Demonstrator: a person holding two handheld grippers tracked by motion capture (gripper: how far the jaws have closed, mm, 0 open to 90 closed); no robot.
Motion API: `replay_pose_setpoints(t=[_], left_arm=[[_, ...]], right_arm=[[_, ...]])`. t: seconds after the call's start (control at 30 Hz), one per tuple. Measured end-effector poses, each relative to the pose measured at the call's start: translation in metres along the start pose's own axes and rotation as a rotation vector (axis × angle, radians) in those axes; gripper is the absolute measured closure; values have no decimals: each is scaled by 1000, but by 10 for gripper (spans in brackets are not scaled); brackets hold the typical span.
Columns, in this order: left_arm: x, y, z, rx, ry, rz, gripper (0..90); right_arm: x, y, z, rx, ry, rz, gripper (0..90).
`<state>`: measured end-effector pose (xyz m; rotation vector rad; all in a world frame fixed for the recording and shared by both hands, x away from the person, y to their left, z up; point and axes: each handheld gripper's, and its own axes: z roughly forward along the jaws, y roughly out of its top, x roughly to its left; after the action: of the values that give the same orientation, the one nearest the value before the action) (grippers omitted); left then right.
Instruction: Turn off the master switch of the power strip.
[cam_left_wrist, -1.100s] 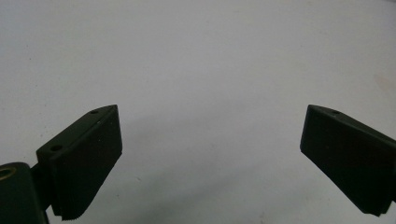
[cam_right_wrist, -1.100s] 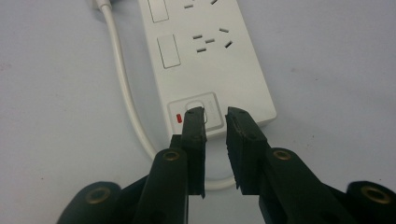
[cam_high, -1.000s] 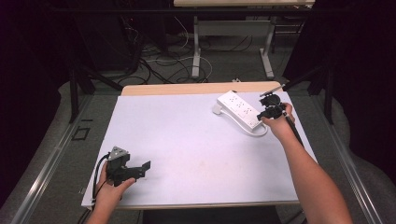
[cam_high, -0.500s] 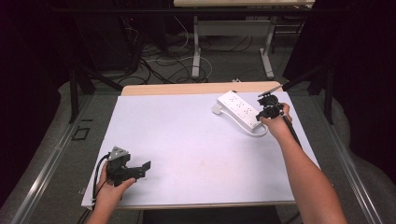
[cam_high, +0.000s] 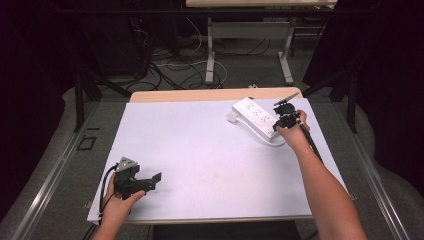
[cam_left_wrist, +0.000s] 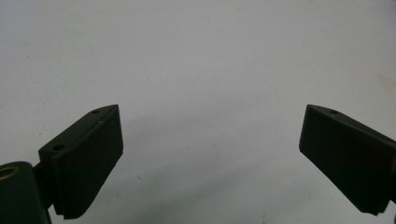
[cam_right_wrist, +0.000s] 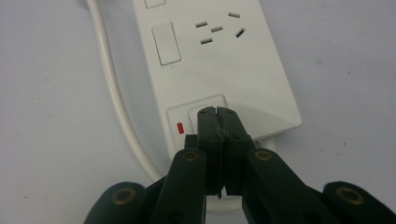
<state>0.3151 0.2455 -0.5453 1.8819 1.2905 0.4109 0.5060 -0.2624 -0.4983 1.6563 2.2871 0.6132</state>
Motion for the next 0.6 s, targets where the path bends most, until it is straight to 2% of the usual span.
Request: replay_pose_setpoints(t=[0.37, 0.4, 0.43, 0.6], left_arm=[[0, -1, 0, -3, 1, -8, 64], [0, -1, 0, -4, 0, -14, 64], [0, -1, 0, -4, 2, -10, 65], [1, -1, 0, -3, 3, -8, 65]], right_arm=[[4, 1, 9, -10, 18, -16, 900], [4, 1, 11, -26, 20, -13, 900], [5, 1, 11, -13, 15, -13, 900], [5, 1, 14, -25, 14, -12, 900]])
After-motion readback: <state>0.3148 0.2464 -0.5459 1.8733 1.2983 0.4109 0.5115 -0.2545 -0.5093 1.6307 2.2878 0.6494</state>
